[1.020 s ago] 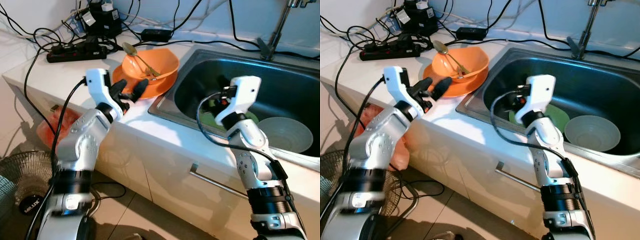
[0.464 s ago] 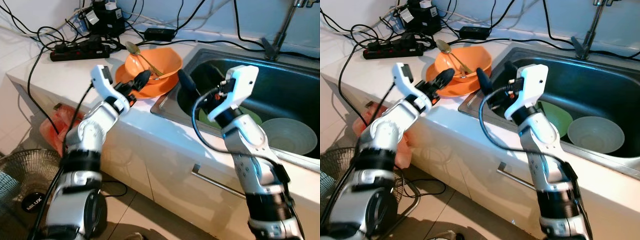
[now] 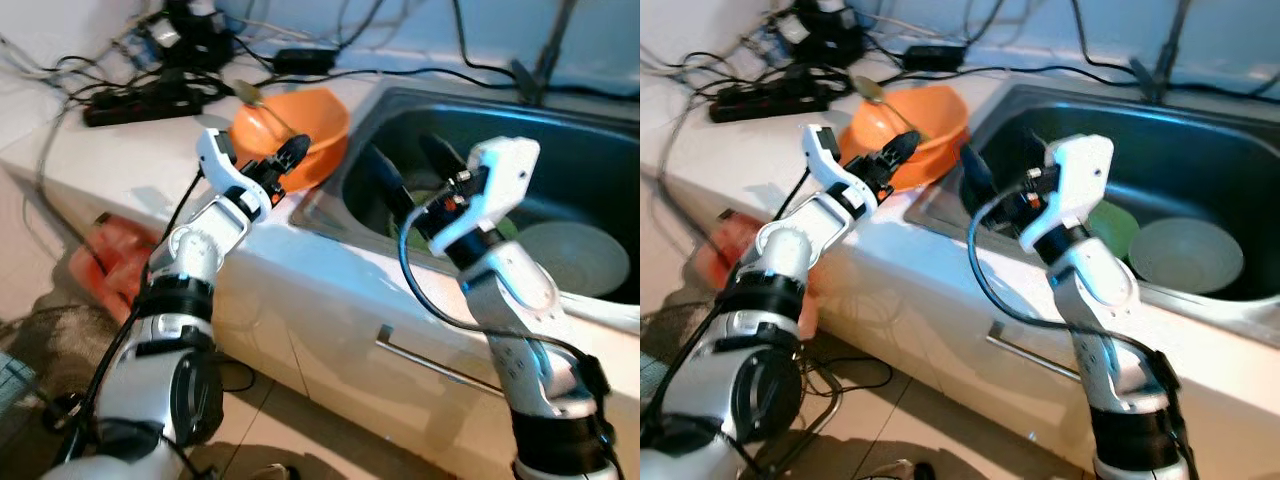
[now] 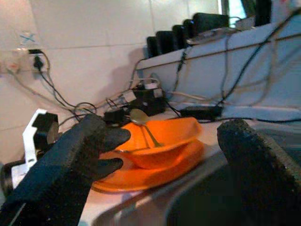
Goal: Kitchen organization
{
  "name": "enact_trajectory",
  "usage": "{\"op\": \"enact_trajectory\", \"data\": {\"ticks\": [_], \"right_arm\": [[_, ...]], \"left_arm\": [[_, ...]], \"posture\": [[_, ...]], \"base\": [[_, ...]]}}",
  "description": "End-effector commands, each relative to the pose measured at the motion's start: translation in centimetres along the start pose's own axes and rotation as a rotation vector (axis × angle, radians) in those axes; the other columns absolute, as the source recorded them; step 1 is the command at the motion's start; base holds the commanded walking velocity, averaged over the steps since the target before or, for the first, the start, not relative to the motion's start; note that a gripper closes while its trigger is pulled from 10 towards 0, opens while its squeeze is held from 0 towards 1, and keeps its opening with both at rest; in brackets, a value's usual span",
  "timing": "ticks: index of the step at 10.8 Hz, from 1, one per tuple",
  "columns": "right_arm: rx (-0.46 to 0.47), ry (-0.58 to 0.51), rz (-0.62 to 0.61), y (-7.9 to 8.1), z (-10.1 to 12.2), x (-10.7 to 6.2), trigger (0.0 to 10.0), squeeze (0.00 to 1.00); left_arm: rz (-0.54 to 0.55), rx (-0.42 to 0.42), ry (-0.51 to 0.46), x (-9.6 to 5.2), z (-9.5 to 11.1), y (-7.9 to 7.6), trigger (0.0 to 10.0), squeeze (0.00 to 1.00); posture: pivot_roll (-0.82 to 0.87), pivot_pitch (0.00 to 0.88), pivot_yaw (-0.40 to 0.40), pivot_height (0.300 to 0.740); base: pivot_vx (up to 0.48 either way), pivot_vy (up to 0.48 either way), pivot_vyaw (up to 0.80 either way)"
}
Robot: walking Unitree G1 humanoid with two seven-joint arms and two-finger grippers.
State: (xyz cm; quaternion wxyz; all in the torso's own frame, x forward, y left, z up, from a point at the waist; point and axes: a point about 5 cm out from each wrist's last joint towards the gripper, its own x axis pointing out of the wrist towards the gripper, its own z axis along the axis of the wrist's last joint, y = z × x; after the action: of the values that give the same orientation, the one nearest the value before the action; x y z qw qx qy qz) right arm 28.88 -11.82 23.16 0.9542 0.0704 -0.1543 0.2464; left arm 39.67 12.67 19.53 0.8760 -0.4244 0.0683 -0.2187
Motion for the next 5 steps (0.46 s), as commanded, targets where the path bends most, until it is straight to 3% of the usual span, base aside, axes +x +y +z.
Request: {"op": "enact_trajectory", "data": {"ticks": [1, 3, 4, 5], "right_arm": [[0.008, -0.002, 0.002, 0.2, 0.3, -0.3, 10.0, 0.0], [0.009, 0.013, -0.005, 0.3, 0.6, -0.7, 10.0, 0.0], [0.02, 0.017, 0.003, 0.4, 0.6, -0.7, 10.0, 0.0], [0.053, 0.041, 0.078, 0.9, 0.6, -1.0, 10.0, 0.0]], "left_arm": [[-0.009, 0.002, -0.032, 0.1, 1.2, -0.2, 10.0, 0.0], [0.002, -0.047, -0.07, 0.2, 2.1, 0.2, 10.0, 0.0], [-0.003, -0.055, -0.077, 0.2, 2.3, 0.2, 7.1, 0.0], [-0.016, -0.061, -0.082, 0.4, 2.5, -0.1, 9.6, 0.0]], "posture": [[-0.06, 0.118, 0.159, 0.74], [-0.07, 0.132, 0.157, 0.74], [-0.07, 0.133, 0.158, 0.74], [-0.06, 0.132, 0.157, 0.74]], "base": [[0.0, 0.0, 0.0], [0.0, 0.0, 0.0], [0.0, 0.0, 0.0], [0.0, 0.0, 0.0]]}}
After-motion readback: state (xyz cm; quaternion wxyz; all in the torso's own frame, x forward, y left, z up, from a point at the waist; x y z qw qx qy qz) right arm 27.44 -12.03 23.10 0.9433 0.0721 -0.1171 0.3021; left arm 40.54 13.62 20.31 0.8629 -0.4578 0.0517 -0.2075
